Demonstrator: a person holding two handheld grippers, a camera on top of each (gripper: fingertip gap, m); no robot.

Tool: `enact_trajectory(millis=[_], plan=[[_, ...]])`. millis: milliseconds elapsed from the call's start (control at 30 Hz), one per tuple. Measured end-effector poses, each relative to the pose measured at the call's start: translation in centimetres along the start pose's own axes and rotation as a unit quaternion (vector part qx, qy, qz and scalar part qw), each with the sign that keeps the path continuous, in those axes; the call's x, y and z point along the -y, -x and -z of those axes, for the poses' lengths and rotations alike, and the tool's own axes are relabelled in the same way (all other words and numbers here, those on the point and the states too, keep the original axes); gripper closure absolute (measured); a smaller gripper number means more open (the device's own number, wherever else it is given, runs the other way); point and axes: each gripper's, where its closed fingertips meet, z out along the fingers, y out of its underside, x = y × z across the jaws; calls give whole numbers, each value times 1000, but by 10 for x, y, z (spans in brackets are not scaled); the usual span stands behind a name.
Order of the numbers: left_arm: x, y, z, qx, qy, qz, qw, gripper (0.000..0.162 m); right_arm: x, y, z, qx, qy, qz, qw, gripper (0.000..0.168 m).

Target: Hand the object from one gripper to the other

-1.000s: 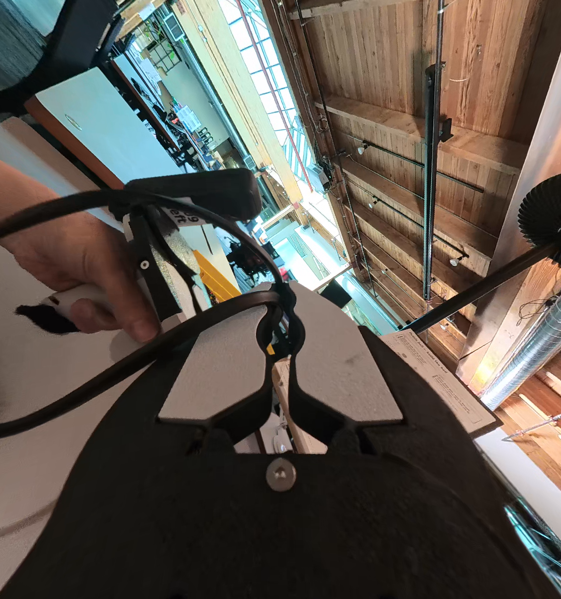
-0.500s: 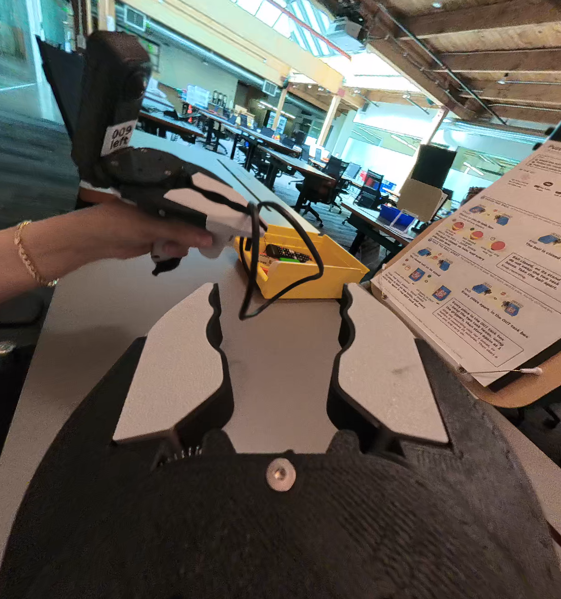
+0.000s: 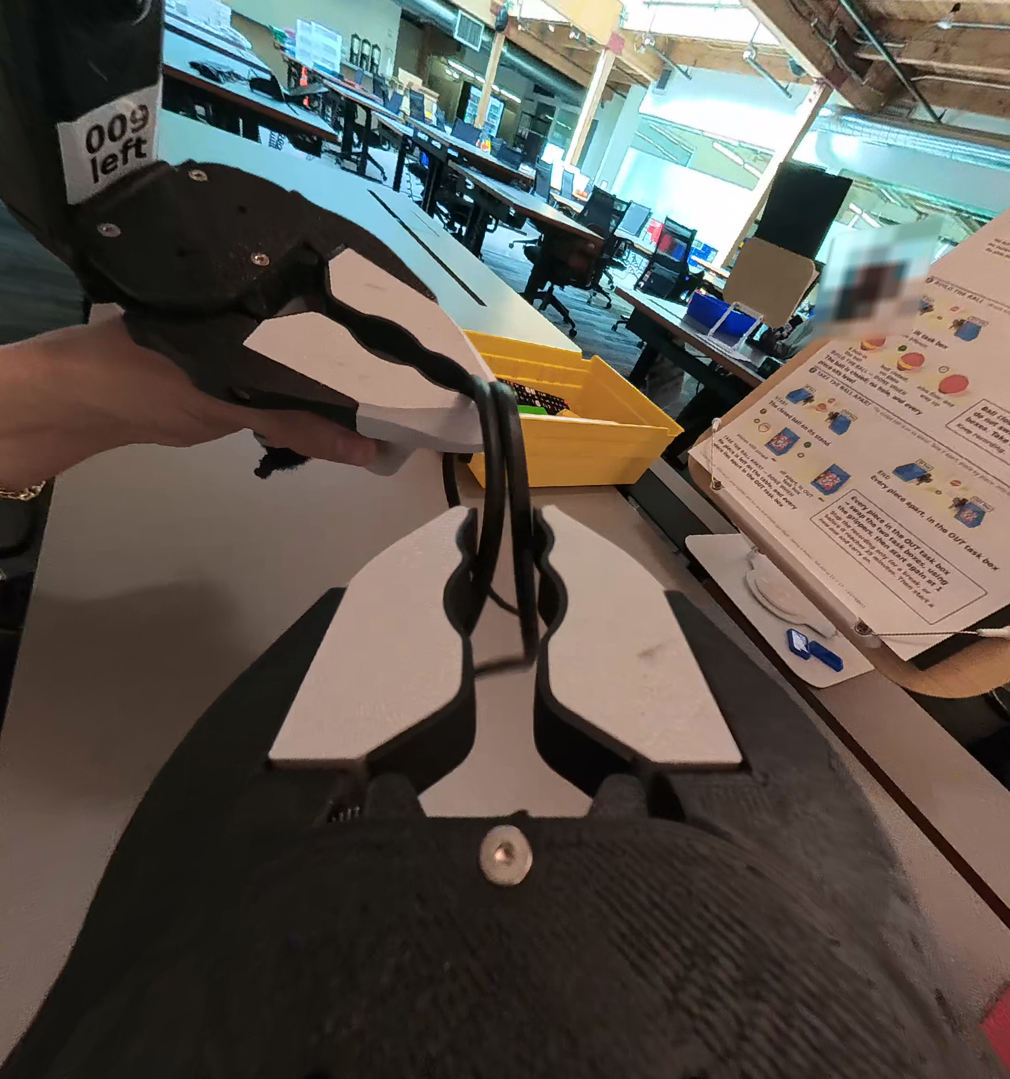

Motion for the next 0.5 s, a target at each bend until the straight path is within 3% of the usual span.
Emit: enact_trajectory(millis=[500], plan=[[5,-3,3,-24,-15,32,999,159,-9,-10,-4,-27,16,36,999,159]])
